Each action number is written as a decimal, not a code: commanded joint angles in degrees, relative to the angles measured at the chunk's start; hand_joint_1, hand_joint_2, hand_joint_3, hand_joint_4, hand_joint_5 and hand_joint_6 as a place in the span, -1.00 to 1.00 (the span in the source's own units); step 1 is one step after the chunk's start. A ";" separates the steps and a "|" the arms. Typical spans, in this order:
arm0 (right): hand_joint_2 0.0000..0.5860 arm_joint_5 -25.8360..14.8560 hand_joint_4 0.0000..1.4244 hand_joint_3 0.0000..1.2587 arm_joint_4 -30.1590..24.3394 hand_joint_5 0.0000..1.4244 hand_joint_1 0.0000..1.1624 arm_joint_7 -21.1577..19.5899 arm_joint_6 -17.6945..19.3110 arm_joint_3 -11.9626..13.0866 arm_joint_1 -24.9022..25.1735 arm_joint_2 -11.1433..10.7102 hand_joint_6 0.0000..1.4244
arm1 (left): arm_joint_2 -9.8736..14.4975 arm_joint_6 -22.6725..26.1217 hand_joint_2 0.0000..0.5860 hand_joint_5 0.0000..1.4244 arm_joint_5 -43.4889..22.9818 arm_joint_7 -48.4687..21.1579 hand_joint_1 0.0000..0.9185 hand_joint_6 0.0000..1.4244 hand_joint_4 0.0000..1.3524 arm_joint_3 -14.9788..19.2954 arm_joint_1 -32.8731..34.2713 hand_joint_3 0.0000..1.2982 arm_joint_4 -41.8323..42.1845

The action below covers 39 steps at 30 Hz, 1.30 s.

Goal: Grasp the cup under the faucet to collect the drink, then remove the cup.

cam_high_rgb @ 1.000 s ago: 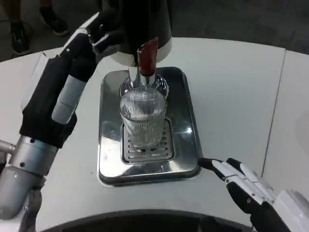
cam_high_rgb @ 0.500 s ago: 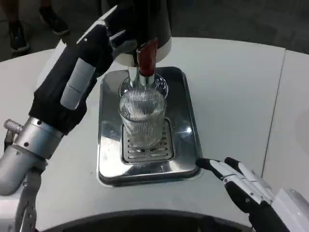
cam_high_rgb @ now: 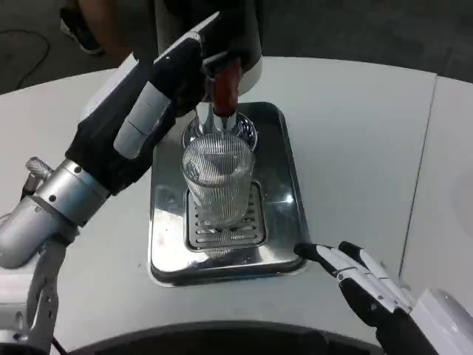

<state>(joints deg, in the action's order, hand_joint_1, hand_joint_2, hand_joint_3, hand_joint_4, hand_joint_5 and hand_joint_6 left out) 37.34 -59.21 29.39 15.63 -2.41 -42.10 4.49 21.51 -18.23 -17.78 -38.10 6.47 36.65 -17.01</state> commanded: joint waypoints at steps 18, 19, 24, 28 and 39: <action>0.78 2.38 -0.88 -0.80 -0.79 -1.00 -0.32 -0.81 -4.12 -3.13 2.47 -1.25 -1.00 | 10.48 -8.34 -0.76 -0.77 9.60 -6.84 -1.00 -0.80 -0.86 -3.57 1.63 -0.75 -1.82; 0.78 2.52 -0.88 -0.80 -0.79 -1.00 -0.32 -0.80 -4.34 -3.33 2.66 -1.33 -1.00 | 10.73 -8.70 -0.76 -0.77 9.82 -6.79 -1.00 -0.80 -0.86 -3.82 1.61 -0.75 -1.88; 0.77 3.32 -0.88 -0.80 -0.79 -1.00 -0.32 -1.07 -5.75 -4.51 3.88 -1.85 -1.00 | 11.49 -9.88 -0.76 -0.77 10.75 -6.72 -1.00 -0.80 -0.86 -4.62 1.29 -0.75 -2.04; 0.76 3.87 -0.88 -0.80 -0.79 -1.00 -0.31 -1.61 -6.96 -5.57 4.95 -2.01 -1.00 | 12.07 -10.85 -0.76 -0.76 11.91 -6.51 -1.00 -0.80 -0.86 -5.17 1.29 -0.74 -2.30; 0.48 6.58 -0.88 -0.82 1.68 -0.98 0.00 -4.92 -11.10 -11.00 8.87 -3.15 -0.95 | 13.50 -12.50 -0.74 -0.75 13.47 -5.68 -1.00 -0.81 -0.84 -6.09 0.91 -0.73 -2.82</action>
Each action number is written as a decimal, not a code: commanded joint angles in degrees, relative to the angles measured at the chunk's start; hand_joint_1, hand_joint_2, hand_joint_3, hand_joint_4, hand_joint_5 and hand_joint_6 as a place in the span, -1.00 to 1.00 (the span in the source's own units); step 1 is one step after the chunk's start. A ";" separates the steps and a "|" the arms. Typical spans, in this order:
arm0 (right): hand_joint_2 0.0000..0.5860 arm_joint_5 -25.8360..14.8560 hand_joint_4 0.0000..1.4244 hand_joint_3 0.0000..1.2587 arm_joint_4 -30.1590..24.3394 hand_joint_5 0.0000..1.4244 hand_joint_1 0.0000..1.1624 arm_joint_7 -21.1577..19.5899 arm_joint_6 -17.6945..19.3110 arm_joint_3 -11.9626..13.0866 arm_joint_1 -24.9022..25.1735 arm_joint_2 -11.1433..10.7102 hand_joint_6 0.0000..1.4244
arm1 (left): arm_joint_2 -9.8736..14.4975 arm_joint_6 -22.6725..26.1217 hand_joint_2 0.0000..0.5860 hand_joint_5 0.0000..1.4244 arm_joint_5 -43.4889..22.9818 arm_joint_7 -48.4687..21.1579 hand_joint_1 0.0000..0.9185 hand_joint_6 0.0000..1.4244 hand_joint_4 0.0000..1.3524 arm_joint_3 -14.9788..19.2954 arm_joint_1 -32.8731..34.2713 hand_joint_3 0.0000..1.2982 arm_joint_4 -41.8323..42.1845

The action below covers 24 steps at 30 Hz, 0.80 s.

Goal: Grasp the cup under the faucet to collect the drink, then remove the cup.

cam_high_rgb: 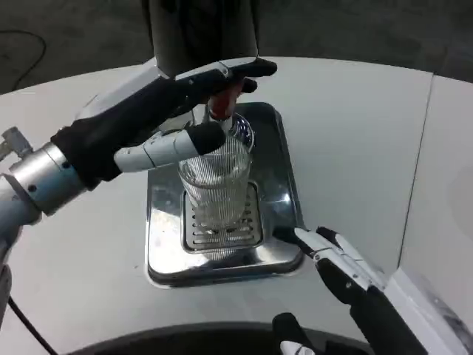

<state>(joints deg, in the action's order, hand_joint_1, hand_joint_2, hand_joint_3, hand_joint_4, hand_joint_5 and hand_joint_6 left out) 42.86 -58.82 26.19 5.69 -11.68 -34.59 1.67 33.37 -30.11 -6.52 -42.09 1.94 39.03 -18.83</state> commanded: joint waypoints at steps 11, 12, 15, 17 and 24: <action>-0.25 1.70 -0.87 -0.84 9.05 -0.93 0.43 -9.23 -2.59 -4.75 6.14 0.25 -0.83 | 3.01 -1.78 -0.73 -0.76 2.66 -1.38 -1.00 -0.82 -0.85 -2.02 -1.97 -0.73 -1.66; -0.29 1.57 -0.87 -0.85 9.86 -0.92 0.44 -10.12 -2.69 -5.03 6.51 0.26 -0.82 | 3.07 -1.84 -0.73 -0.77 2.66 -1.36 -1.00 -0.83 -0.85 -2.05 -2.00 -0.73 -1.67; -0.35 1.96 -0.88 -0.88 13.52 -0.93 0.47 -13.71 -2.41 -6.19 8.24 0.88 -0.81 | 3.28 -2.13 -0.73 -0.77 2.78 -1.29 -1.00 -0.83 -0.86 -2.10 -2.12 -0.73 -1.65; -0.41 2.71 -0.88 -0.88 16.22 -0.93 0.51 -16.51 -2.20 -7.12 9.82 1.12 -0.79 | 3.37 -2.27 -0.73 -0.77 2.79 -1.27 -1.00 -0.84 -0.86 -2.15 -2.14 -0.73 -1.70; -0.48 2.66 -0.95 -0.94 26.78 -1.00 0.54 -24.88 -3.15 -9.03 16.89 2.53 -0.84 | 3.41 -2.43 -0.78 -0.77 2.72 -1.12 -1.00 -0.84 -0.86 -2.40 -2.44 -0.73 -1.33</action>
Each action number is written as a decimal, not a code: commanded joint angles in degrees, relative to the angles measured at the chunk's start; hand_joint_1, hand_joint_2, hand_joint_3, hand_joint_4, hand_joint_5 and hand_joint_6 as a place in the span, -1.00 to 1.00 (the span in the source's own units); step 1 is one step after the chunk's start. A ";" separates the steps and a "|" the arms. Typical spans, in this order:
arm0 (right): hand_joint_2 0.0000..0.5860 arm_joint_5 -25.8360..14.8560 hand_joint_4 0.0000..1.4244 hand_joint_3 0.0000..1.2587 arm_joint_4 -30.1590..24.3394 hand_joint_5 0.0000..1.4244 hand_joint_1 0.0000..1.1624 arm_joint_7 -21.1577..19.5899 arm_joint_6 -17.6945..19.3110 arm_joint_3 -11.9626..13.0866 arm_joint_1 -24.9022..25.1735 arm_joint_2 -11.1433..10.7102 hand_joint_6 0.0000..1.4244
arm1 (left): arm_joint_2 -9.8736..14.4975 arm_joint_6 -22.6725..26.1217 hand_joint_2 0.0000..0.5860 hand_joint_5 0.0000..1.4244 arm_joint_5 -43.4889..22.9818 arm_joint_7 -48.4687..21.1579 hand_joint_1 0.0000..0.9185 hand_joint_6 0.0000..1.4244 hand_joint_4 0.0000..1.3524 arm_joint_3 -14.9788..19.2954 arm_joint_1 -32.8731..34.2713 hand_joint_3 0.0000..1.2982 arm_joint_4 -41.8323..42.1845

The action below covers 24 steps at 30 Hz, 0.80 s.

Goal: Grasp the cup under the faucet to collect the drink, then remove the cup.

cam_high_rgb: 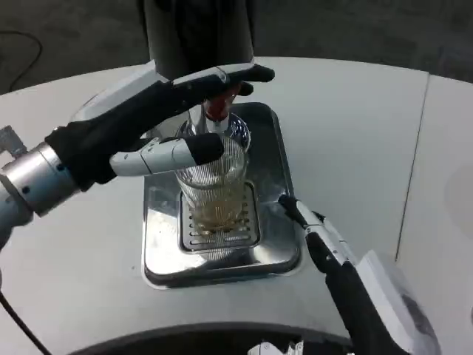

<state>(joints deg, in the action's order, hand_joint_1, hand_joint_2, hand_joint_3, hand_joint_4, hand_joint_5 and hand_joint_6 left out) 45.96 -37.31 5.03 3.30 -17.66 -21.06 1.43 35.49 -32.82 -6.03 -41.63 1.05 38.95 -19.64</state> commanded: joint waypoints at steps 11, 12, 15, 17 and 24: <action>-0.48 -6.08 -1.00 -1.00 26.74 -1.00 0.44 -17.68 -1.18 -3.69 19.90 5.40 -1.00 | 1.35 0.40 -0.80 -0.78 2.38 -1.07 -1.00 -0.85 -0.86 -1.79 -2.45 -0.74 -0.10; -0.48 -6.40 -1.00 -1.00 27.68 -1.00 0.44 -18.50 -1.32 -3.82 20.84 5.42 -1.00 | 1.37 0.42 -0.80 -0.78 2.39 -1.06 -1.00 -0.85 -0.86 -1.79 -2.44 -0.74 -0.08; -0.51 -7.51 -1.00 -1.00 29.71 -1.00 0.42 -20.56 -1.70 -4.10 23.04 5.25 -1.00 | 1.36 0.50 -0.81 -0.78 2.38 -0.97 -1.00 -0.86 -0.86 -1.77 -2.40 -0.74 -0.09; -0.51 -8.24 -1.00 -1.00 30.59 -1.00 0.41 -21.73 -1.97 -4.12 24.25 5.34 -1.00 | 1.27 0.49 -0.82 -0.78 2.45 -0.81 -1.00 -0.86 -0.86 -1.80 -2.34 -0.74 -0.13; -0.50 -10.96 -1.00 -1.00 35.17 -1.00 0.39 -25.87 -3.06 -4.24 29.58 6.80 -1.00 | 0.95 0.03 -0.82 -0.78 3.48 0.17 -1.00 -0.87 -0.87 -2.31 -2.02 -0.74 0.01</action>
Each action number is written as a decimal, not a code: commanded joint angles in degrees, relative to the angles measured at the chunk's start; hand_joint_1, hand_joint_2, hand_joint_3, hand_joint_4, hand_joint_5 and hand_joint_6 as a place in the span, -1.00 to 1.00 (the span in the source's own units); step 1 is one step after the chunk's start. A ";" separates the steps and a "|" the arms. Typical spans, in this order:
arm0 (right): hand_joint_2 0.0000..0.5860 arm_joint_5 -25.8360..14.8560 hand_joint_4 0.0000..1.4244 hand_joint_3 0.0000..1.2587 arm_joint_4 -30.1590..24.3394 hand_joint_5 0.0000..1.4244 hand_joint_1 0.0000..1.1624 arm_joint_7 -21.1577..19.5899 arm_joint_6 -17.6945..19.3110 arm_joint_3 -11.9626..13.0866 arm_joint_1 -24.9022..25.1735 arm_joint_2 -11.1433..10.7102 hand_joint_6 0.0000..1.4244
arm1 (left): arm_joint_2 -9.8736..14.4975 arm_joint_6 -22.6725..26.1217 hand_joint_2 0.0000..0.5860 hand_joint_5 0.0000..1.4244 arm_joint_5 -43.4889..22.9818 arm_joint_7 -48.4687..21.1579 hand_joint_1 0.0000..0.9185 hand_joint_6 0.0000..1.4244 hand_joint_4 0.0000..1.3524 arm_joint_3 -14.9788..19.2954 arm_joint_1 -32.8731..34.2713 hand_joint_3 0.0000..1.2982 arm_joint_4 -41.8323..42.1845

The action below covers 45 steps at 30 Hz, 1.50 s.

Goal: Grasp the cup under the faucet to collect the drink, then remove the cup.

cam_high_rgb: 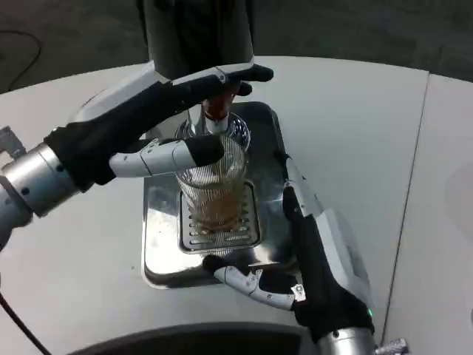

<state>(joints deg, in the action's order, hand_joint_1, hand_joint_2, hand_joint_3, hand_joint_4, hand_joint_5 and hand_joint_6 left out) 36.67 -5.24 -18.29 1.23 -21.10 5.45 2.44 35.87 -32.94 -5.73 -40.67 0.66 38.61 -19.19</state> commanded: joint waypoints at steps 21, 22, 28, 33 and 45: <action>-0.47 -9.02 -1.00 -1.00 25.10 -1.00 0.39 -14.05 2.20 -2.16 17.85 9.02 -1.00 | 1.82 -2.74 -0.83 -0.78 6.23 1.75 -1.00 -0.87 -0.86 -2.97 -1.56 -0.73 -1.46; -0.47 -9.35 -1.00 -1.00 25.77 -1.00 0.39 -14.10 2.44 -2.08 18.48 9.18 -1.00 | 1.87 -2.77 -0.83 -0.78 6.29 1.83 -1.00 -0.87 -0.86 -2.96 -1.54 -0.73 -1.48; -0.46 -10.42 -1.00 -1.00 28.86 -1.00 0.39 -14.28 3.58 -1.93 20.93 9.74 -1.00 | 2.06 -2.85 -0.83 -0.78 6.07 2.01 -1.00 -0.87 -0.86 -2.86 -1.63 -0.72 -1.36; -0.44 -11.52 -1.00 -1.00 31.57 -1.00 0.38 -14.25 4.54 -1.12 22.54 9.57 -1.00 | 2.21 -2.73 -0.83 -0.78 5.94 2.08 -1.00 -0.87 -0.86 -2.75 -2.04 -0.72 -0.99; -0.44 -13.05 -1.00 -1.00 35.83 -1.00 0.36 -13.77 5.62 0.00 26.48 9.77 -1.00 | 2.22 -2.65 -0.83 -0.77 6.05 2.78 -1.00 -0.87 -0.85 -2.62 -2.17 -0.72 -0.87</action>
<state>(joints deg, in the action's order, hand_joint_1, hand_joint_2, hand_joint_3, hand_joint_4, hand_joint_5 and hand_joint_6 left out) 24.49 29.15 -31.92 6.26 -21.58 28.50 6.28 37.12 -36.41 -1.70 -36.57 -0.90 38.68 -19.54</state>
